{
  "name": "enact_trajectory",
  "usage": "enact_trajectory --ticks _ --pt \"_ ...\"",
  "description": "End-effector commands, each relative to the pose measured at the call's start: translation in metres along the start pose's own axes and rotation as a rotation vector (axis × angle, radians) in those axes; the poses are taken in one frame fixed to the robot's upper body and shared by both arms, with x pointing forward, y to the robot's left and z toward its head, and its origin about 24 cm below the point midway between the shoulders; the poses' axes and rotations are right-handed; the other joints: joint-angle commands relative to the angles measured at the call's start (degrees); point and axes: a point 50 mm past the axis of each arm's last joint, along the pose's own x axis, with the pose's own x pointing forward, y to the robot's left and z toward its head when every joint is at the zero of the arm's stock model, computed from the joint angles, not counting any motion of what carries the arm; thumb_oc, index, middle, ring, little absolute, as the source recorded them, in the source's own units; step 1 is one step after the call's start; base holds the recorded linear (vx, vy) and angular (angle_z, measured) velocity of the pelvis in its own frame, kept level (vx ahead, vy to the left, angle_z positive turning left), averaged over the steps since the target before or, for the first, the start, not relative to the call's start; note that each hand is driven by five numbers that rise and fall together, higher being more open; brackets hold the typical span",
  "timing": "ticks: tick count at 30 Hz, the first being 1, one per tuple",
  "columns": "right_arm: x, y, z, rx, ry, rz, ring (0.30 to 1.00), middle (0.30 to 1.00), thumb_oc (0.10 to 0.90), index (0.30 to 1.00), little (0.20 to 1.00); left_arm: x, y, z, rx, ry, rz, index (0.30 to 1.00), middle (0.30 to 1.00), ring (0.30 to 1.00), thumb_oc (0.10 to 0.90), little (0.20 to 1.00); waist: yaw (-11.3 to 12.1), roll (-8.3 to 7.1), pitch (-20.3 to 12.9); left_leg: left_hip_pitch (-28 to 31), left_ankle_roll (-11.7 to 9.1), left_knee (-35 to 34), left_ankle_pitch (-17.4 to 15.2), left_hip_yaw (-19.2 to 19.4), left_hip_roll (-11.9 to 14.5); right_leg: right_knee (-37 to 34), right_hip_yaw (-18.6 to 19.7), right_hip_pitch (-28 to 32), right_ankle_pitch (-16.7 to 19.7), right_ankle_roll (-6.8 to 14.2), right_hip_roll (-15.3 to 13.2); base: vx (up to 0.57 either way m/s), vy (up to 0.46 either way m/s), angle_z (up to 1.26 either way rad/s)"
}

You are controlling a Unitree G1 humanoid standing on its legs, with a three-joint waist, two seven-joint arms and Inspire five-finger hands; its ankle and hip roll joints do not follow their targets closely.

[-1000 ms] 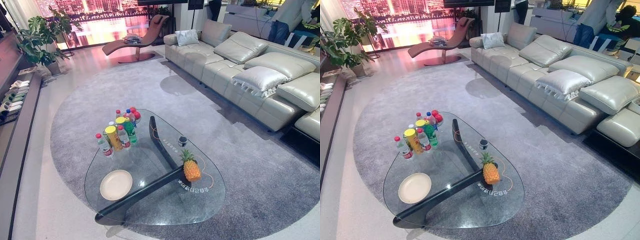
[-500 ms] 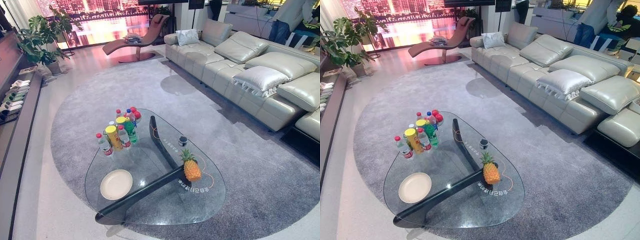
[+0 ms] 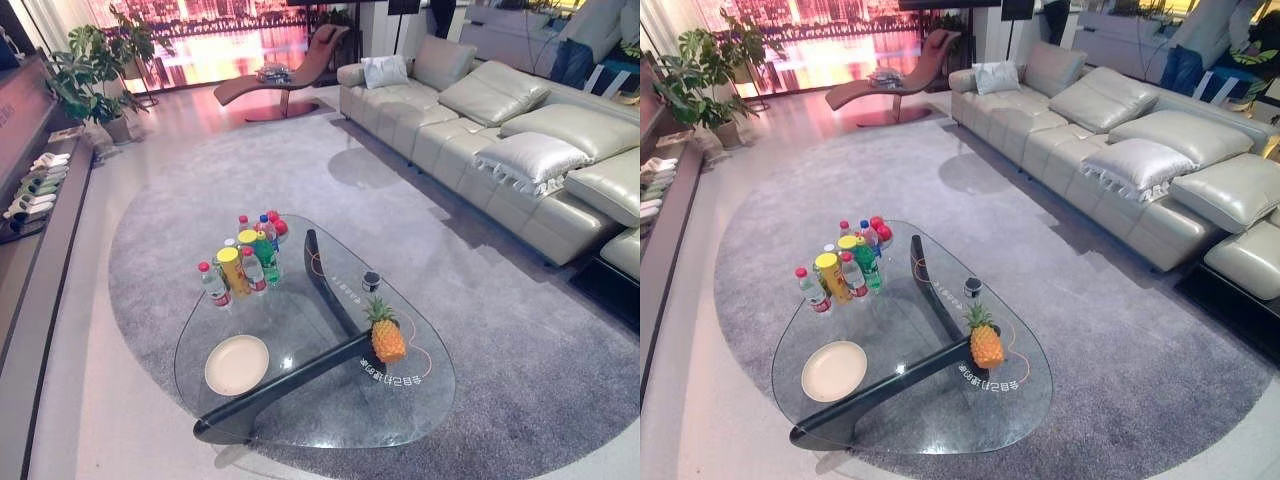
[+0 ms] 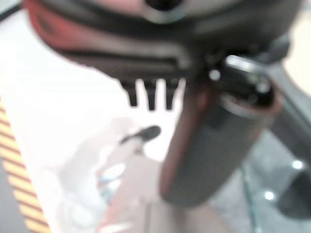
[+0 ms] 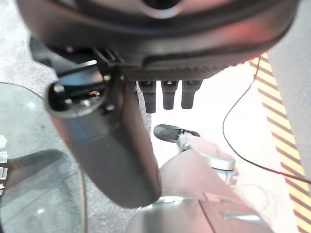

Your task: Pick up the fruit to the plate

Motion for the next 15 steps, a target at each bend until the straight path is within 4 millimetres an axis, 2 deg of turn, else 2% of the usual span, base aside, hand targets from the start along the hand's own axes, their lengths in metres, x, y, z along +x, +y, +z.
enact_trajectory --ticks 1,5,8,10,13,14,15 --pt "0.000 0.004 0.015 -0.024 0.003 0.003 0.900 0.900 0.800 0.900 0.900 0.004 -0.014 0.029 -0.033 -0.069 -0.033 0.900 0.900 0.900 0.800 0.900 0.91 0.80 6.69 -3.22 0.98 0.20 1.57 -2.02 0.89 0.24 -2.62 -3.24 3.27 0.97 -2.92 -0.12 0.048 0.02" --pt "-0.005 -0.004 0.052 0.018 -0.087 -0.025 0.900 0.900 0.800 0.900 0.900 0.001 -0.006 0.068 -0.059 -0.167 -0.032 0.900 0.900 0.900 0.800 0.900 0.71 1.73 12.81 -10.97 1.55 0.20 2.82 -3.43 -0.73 0.24 -1.57 -11.52 5.79 0.79 -3.01 -0.30 0.022 0.06" --pt "-0.008 -0.012 0.066 0.051 -0.115 -0.044 0.900 0.900 0.800 0.900 0.900 -0.001 -0.004 0.080 -0.073 -0.183 -0.041 0.900 0.900 0.900 0.800 0.900 0.15 2.27 15.72 -14.05 2.09 0.20 3.17 -4.05 -1.90 0.24 -0.40 -15.05 6.81 0.80 -2.88 -0.12 0.048 0.08" --pt "-0.010 -0.017 0.073 0.064 -0.137 -0.052 0.900 0.900 0.800 0.900 0.900 -0.003 0.002 0.086 -0.086 -0.196 -0.039 0.900 0.900 0.900 0.800 0.900 -0.09 2.28 17.18 -15.51 2.22 0.20 3.41 -4.14 -2.32 0.24 0.05 -16.55 7.25 0.89 -2.96 -0.11 0.028 0.00" --pt "-0.015 -0.026 0.093 0.101 -0.222 -0.063 0.900 0.900 0.800 0.900 0.900 -0.008 0.014 0.104 -0.125 -0.241 -0.056 0.900 0.900 0.900 0.800 0.900 -0.31 2.14 19.59 -17.69 2.06 0.20 3.98 -4.35 -2.64 0.24 0.07 -18.47 7.85 0.67 -2.95 -0.09 0.012 0.00" --pt "-0.018 -0.029 0.100 0.113 -0.254 -0.067 0.900 0.900 0.800 0.900 0.900 -0.010 0.016 0.111 -0.144 -0.264 -0.070 0.900 0.900 0.900 0.800 0.900 -0.37 2.16 20.17 -18.17 2.00 0.20 4.09 -4.31 -2.68 0.24 0.00 -18.91 7.97 0.67 -3.01 -0.11 0.039 0.00" --pt "-0.024 -0.034 0.117 0.139 -0.330 -0.077 0.900 0.900 0.800 0.900 0.900 -0.014 0.021 0.124 -0.182 -0.319 -0.087 0.900 0.900 0.900 0.800 0.900 -0.50 2.22 21.32 -18.97 1.83 0.20 4.23 -3.93 -2.69 0.24 -0.22 -19.65 8.18 0.70 -3.13 -0.14 0.037 0.01"
